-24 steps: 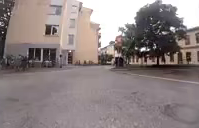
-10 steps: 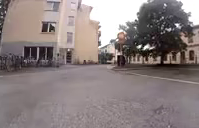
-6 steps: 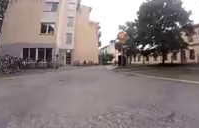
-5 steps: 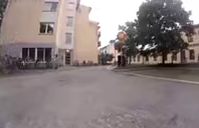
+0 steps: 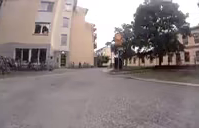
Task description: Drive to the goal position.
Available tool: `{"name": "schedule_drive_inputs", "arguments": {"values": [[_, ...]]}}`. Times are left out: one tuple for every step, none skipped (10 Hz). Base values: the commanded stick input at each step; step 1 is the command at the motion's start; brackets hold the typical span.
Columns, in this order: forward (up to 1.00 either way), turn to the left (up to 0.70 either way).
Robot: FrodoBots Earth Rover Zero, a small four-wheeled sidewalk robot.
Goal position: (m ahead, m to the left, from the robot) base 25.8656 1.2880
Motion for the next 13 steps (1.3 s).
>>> {"name": "schedule_drive_inputs", "arguments": {"values": [[0.6, 0.0], [0.6, 0.0], [0.6, 0.0], [0.6, 0.0], [0.6, 0.0], [0.6, 0.0], [0.6, 0.0], [0.6, 0.0], [0.6, 0.0], [0.6, 0.0], [0.6, 0.0], [0.6, 0.0], [0.6, 0.0]]}}
